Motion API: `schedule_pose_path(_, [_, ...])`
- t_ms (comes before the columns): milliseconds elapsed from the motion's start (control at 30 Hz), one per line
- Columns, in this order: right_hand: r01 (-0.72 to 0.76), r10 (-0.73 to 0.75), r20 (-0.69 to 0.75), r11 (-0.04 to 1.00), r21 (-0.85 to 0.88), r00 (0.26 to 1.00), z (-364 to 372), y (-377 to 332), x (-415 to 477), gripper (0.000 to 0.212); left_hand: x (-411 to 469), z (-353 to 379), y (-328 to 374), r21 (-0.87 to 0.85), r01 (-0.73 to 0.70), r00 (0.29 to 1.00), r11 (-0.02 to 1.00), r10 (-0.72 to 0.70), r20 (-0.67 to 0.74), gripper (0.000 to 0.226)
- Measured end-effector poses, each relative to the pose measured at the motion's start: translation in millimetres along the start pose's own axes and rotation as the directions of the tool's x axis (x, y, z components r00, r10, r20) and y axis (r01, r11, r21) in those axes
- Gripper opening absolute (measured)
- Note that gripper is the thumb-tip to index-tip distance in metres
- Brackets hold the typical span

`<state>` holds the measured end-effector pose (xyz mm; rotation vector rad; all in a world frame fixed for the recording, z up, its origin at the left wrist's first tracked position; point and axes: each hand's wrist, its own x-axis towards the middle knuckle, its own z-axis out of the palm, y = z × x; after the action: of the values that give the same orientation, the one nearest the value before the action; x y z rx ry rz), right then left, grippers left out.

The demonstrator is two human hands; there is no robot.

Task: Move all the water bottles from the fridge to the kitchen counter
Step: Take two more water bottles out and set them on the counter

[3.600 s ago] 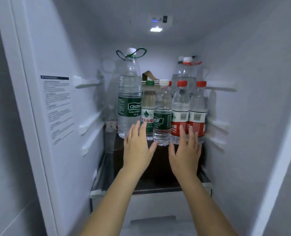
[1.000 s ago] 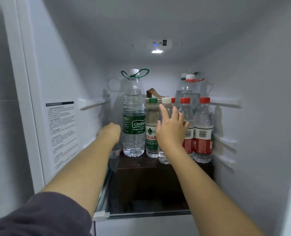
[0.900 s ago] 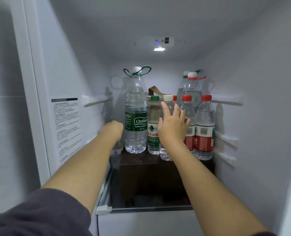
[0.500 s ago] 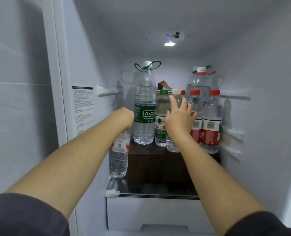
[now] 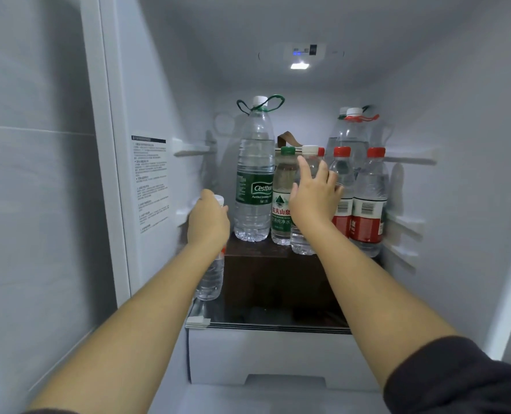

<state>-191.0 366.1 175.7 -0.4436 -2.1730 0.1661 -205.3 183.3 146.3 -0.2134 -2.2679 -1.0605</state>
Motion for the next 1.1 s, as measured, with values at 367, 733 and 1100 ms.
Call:
schedule_pose_path(367, [0.002, -0.002, 0.007, 1.000, 0.017, 1.000, -3.6, -1.7, -0.8, 0.062, 13.1, -70.1, 92.2, -0.145, -0.373, 0.885, 0.917, 0.304, -0.354, 0.039])
schedule_pose_path(733, [0.053, -0.049, -0.042, 0.995, 0.089, 0.998, -4.3, 3.1, 5.1, 0.056, 43.7, 25.2, 87.0, -0.213, -0.297, 0.954, 0.931, 0.279, -0.110, 0.045])
schedule_pose_path(1100, [-0.075, 0.127, -0.028, 0.736, 0.673, 0.992, -11.1, 2.4, 9.1, 0.070, 12.1, 53.3, 29.9, -0.606, -0.001, 0.993, 0.796, 0.072, 0.093, 0.062])
